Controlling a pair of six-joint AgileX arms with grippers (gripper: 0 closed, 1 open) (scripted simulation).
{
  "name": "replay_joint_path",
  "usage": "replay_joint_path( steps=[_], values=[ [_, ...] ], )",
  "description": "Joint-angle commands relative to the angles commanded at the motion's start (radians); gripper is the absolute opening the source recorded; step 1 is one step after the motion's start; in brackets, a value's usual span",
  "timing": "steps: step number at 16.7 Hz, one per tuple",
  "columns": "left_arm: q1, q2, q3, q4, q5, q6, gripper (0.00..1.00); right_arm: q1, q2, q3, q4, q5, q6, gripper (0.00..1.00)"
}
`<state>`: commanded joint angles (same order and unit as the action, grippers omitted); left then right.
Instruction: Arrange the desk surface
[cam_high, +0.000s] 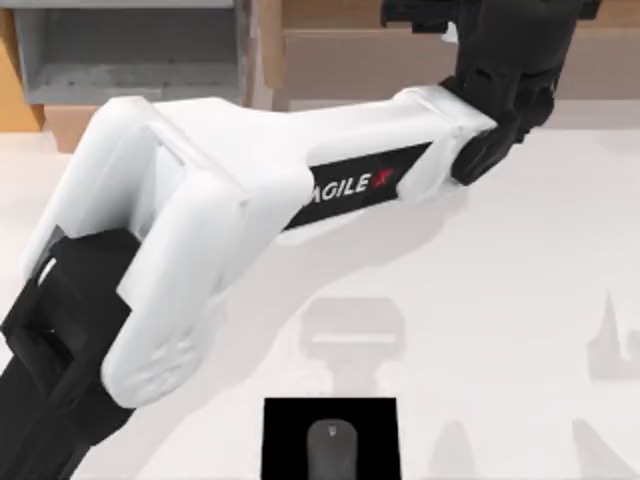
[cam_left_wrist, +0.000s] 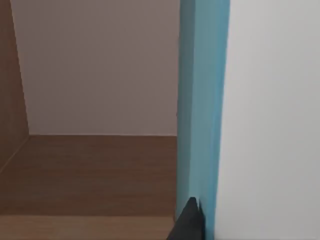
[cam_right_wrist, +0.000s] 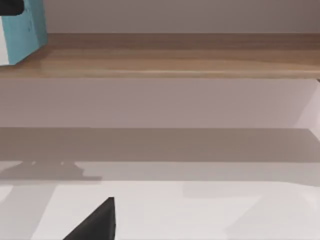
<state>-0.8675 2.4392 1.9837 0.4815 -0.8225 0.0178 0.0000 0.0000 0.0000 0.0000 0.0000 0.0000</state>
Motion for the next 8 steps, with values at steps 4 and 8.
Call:
replay_joint_path(
  steps=[4,8],
  values=[
    [-0.008,-0.07,-0.091,0.006,0.082,0.04,0.0,0.0,0.0,0.0,0.0,0.0,0.0,1.0],
    [-0.031,-0.234,-0.324,0.038,0.274,0.13,0.0,0.0,0.0,0.0,0.0,0.0,0.0,1.0]
  ],
)
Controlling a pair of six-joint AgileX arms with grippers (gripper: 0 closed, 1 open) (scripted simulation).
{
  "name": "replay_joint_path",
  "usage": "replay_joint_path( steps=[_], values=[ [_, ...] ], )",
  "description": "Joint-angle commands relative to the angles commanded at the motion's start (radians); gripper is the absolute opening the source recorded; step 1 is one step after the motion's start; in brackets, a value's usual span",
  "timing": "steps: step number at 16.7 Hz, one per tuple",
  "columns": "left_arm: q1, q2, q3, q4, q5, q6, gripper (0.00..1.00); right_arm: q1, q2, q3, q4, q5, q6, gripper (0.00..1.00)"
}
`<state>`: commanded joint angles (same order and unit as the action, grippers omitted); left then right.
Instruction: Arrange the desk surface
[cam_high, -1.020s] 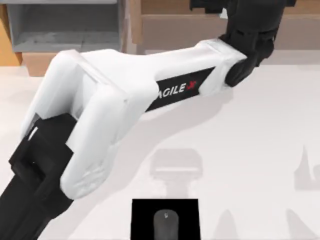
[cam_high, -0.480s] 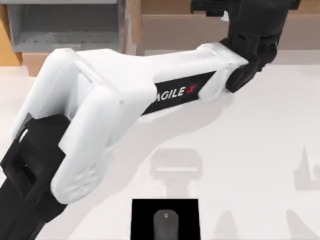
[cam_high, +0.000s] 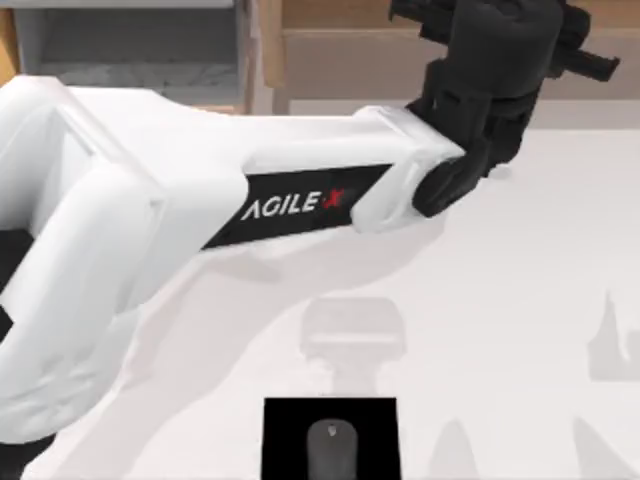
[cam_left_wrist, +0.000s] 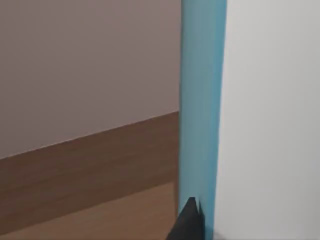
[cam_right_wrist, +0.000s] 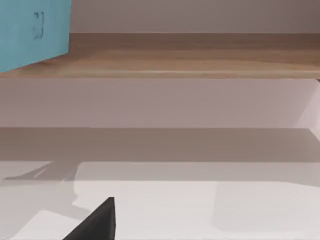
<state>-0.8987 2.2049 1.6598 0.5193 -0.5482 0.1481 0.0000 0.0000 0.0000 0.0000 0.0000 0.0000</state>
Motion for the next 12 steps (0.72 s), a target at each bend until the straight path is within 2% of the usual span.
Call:
replay_joint_path(
  steps=[4,7,10,12],
  values=[
    [0.001,-0.182,-0.274,0.048,0.213,0.136,0.0,0.0,0.0,0.0,0.0,0.0,0.0,1.0],
    [0.045,-0.297,-0.477,0.077,0.345,0.273,0.0,0.0,0.0,0.0,0.0,0.0,0.0,1.0],
    [0.14,-0.372,-0.681,0.092,0.425,0.443,0.0,0.0,0.0,0.0,0.0,0.0,0.0,1.0],
    [0.226,-0.413,-0.812,0.098,0.444,0.569,0.0,0.0,0.0,0.0,0.0,0.0,0.0,1.0]
  ],
)
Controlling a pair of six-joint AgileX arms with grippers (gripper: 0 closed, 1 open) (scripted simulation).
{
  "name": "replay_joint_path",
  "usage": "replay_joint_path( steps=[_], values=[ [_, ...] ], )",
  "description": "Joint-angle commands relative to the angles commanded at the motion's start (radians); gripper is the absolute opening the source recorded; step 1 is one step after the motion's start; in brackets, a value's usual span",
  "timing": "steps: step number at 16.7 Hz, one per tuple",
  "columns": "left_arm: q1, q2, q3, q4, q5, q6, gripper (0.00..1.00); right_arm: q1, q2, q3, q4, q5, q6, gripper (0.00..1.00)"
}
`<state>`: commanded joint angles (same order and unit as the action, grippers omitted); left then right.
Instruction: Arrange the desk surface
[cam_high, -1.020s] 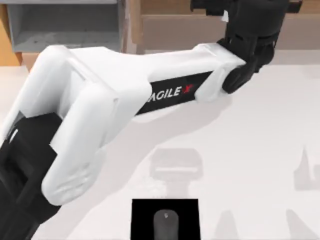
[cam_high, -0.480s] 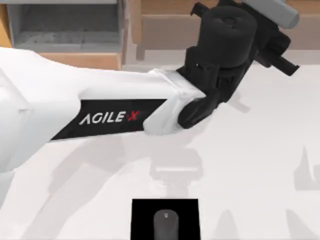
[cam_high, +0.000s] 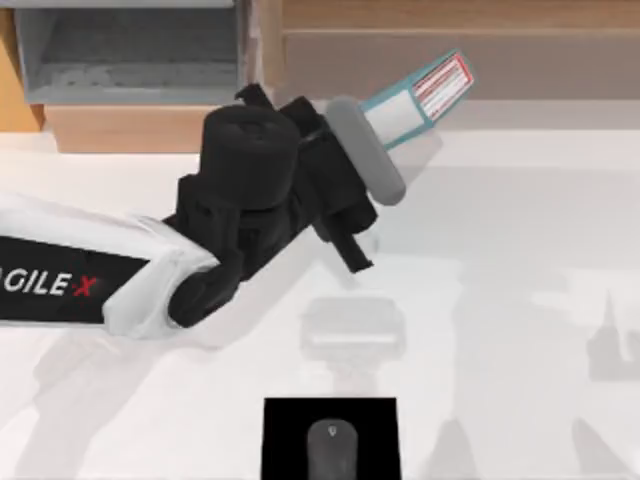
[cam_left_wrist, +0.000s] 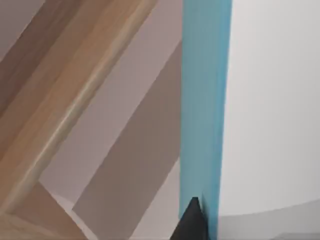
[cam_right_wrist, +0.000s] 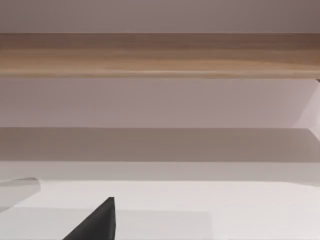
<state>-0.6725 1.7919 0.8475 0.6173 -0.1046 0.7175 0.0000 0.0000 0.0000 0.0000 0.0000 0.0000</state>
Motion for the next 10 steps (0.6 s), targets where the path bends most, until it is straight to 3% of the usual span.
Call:
replay_joint_path(
  steps=[5,10],
  values=[
    [0.225,-0.147,-0.234,0.019,-0.042,0.343,0.0,0.0,0.0,0.0,0.0,0.0,0.0,1.0],
    [0.379,-0.152,-0.22,0.098,-0.089,0.664,0.0,0.0,0.0,0.0,0.0,0.0,0.0,1.0]
  ],
)
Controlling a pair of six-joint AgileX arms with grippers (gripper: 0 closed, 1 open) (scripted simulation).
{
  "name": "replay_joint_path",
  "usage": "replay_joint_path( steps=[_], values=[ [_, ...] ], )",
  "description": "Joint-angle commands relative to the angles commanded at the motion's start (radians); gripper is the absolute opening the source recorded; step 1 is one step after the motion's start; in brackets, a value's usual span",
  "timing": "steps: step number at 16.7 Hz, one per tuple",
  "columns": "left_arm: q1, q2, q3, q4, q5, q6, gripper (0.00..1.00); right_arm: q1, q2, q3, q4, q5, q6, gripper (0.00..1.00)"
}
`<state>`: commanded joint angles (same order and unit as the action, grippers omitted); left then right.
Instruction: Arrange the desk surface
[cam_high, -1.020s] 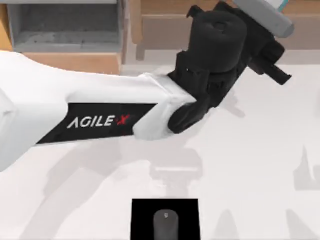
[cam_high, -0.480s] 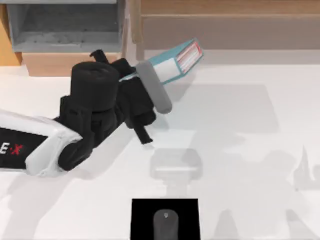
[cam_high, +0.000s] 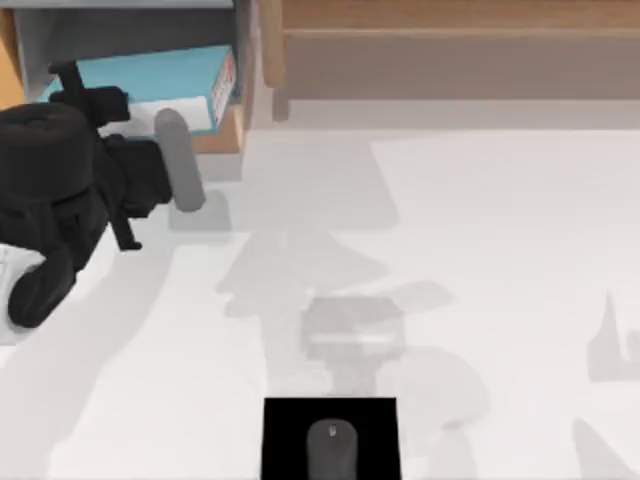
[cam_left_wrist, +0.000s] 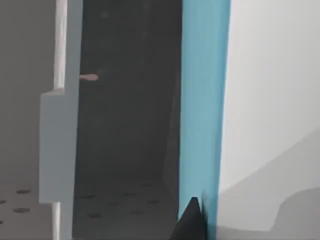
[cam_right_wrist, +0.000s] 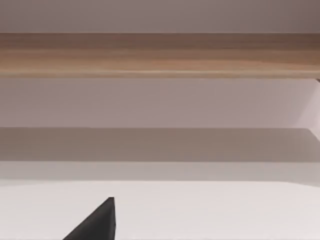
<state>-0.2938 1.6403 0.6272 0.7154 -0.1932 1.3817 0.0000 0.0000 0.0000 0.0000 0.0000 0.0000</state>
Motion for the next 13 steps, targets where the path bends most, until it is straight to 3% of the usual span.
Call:
replay_joint_path(
  steps=[4,13],
  values=[
    [0.055,0.114,0.104,0.033,0.009,0.136,0.0,0.0,0.0,0.0,0.0,0.0,0.0,1.0],
    [0.062,0.157,0.147,0.03,0.017,0.149,0.0,0.0,0.0,0.0,0.0,0.0,0.0,1.0]
  ],
)
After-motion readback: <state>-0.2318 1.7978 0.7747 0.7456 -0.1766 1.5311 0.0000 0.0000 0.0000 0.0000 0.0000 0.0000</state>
